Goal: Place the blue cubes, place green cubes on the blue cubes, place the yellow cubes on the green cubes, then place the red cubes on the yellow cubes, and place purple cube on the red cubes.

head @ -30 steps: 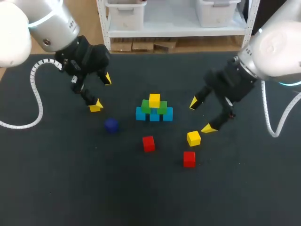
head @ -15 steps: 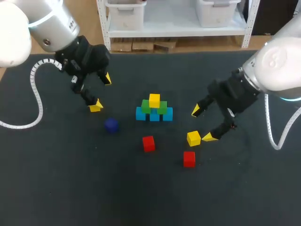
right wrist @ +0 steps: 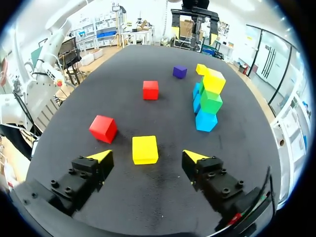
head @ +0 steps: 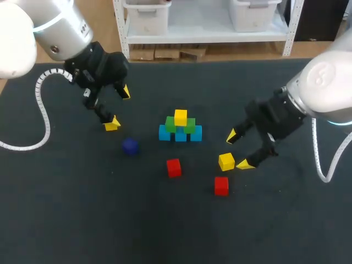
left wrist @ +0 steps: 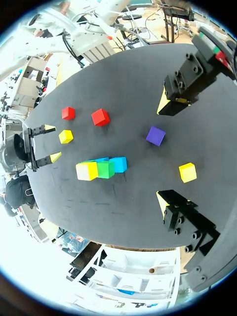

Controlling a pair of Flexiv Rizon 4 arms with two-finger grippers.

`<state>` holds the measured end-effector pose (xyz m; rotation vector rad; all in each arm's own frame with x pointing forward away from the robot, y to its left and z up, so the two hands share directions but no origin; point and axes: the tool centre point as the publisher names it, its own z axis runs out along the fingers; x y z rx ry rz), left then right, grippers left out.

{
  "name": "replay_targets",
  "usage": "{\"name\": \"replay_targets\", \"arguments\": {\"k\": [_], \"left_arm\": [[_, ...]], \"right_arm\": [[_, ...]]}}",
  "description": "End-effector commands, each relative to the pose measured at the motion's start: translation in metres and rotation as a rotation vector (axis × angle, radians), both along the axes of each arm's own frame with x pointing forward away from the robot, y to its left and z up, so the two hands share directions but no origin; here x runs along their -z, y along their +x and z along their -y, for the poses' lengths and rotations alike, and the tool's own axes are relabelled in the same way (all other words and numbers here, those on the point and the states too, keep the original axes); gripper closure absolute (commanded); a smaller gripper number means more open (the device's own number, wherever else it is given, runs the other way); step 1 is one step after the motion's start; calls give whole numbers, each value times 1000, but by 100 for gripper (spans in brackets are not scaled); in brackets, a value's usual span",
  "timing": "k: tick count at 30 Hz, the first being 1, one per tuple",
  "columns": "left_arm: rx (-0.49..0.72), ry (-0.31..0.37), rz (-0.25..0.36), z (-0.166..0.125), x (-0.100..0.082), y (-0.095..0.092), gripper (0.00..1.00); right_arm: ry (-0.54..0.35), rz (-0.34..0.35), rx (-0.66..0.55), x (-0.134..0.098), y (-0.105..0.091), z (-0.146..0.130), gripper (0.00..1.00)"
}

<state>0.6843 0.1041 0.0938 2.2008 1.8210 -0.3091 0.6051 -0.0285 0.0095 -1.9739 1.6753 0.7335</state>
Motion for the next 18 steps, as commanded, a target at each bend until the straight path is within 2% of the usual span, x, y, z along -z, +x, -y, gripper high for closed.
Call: {"name": "replay_targets", "arguments": {"k": [1,5,10,18], "left_arm": [[2,-3,3,-1,1,-1,0],[2,-3,3,-1,1,-1,0],[2,-3,3,-1,1,-1,0],[2,-3,3,-1,1,-1,0]], "right_arm": [[9,-1,-2,5,1,-1,35],[13,-5,-9,6,-1,-4,42],[15,-11,-14,9,-2,-5,36],[21,-23,-29,14,-3,-9,39]]}}
